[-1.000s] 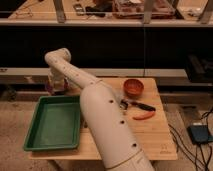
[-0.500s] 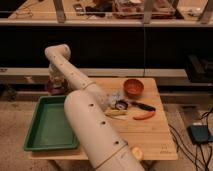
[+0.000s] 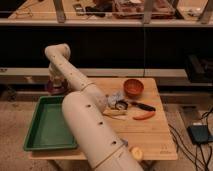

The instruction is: Wipe purple bowl with eraser

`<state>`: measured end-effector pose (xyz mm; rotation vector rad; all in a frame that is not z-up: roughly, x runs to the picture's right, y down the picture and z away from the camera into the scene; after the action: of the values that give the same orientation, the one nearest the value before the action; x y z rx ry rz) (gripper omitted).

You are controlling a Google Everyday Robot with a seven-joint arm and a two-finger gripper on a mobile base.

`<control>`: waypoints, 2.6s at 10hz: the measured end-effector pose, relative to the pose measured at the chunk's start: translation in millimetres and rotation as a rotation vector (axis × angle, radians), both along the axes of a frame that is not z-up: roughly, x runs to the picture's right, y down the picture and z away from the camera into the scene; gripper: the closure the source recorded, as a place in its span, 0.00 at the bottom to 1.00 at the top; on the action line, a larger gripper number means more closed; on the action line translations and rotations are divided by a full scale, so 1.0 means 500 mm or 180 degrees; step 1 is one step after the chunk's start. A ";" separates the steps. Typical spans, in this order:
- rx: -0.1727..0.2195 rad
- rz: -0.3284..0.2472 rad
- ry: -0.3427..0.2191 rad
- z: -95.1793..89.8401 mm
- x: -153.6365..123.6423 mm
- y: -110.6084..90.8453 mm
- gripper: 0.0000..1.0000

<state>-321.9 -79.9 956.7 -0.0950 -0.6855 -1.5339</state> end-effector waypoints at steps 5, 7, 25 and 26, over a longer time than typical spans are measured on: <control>0.0237 -0.0089 -0.0275 -0.037 -0.113 0.003 1.00; 0.0336 -0.0079 -0.0341 -0.042 -0.114 0.014 1.00; 0.0344 0.0174 -0.0283 -0.003 -0.046 -0.007 1.00; 0.0380 0.0146 -0.0338 -0.013 -0.067 -0.002 1.00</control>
<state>-355.2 -81.1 950.3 0.0922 -0.6737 -1.5401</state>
